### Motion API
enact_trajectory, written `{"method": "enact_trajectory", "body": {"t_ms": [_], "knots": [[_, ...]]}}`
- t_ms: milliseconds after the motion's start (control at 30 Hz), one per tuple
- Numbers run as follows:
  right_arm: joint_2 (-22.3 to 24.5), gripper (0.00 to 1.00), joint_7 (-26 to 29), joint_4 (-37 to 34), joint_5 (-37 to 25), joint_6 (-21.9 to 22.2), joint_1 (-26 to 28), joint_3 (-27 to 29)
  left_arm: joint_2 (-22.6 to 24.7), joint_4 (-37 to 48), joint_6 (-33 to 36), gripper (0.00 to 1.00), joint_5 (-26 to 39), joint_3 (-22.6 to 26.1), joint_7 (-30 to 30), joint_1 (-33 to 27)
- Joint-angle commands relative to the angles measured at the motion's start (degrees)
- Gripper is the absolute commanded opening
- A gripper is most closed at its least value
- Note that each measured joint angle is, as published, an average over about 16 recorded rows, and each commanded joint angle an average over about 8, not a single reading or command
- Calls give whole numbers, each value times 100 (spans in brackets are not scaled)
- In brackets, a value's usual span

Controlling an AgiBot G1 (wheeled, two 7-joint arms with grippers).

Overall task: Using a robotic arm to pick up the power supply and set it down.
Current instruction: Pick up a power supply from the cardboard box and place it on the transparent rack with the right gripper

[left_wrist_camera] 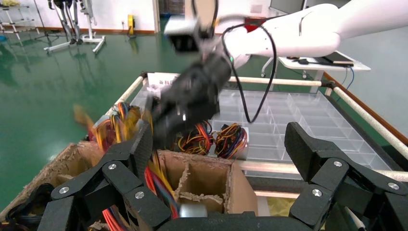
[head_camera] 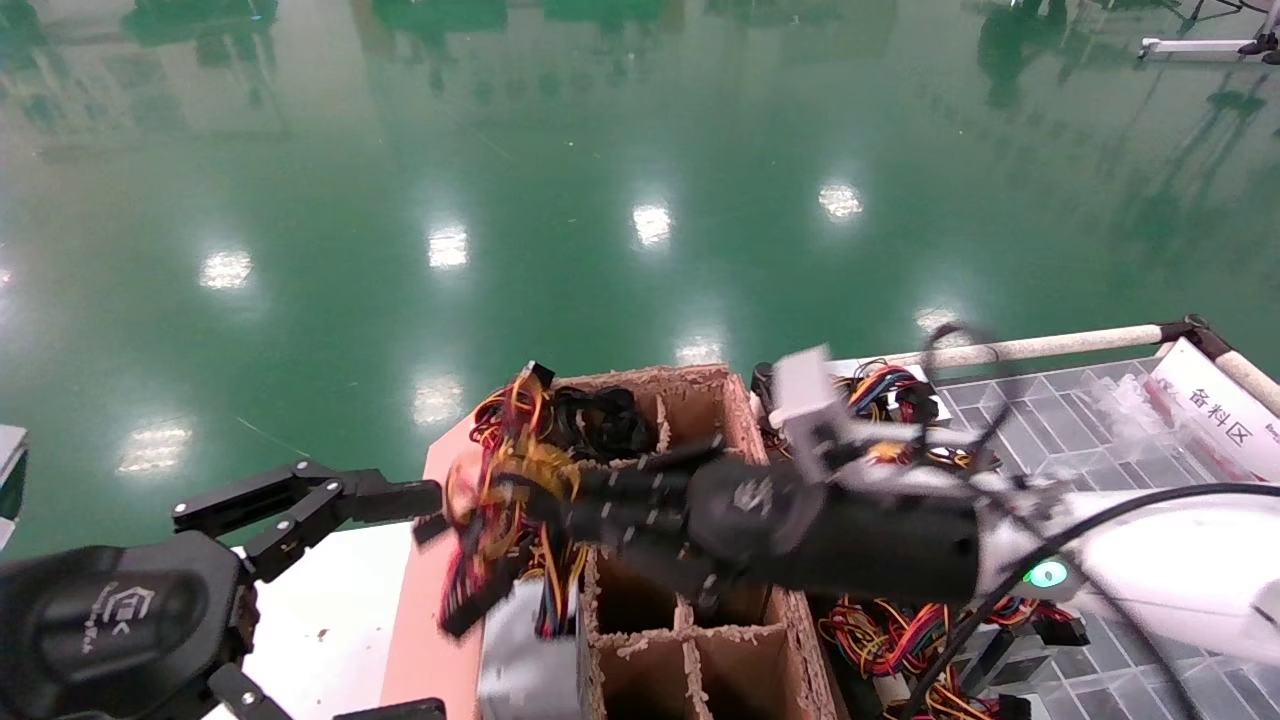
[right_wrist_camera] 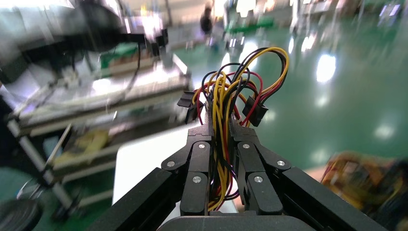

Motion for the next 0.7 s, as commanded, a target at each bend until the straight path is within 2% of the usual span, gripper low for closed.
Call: {"method": "enact_trajectory", "body": {"t_ms": [33,167,333,700], "knots": [[162,0,39,247,329,12,-83,105,0,0,0,100,0,0,0,0],[483,0,169,616,584,39,57,134,0,0,0,100,0,0,0,0],[949,0,393,955,606,81,454,85,0,0,0,100,0,0,0,0],[2344,0,1027,1789,139,117,1386,-98,0,0,0,100,0,0,0,0]]}}
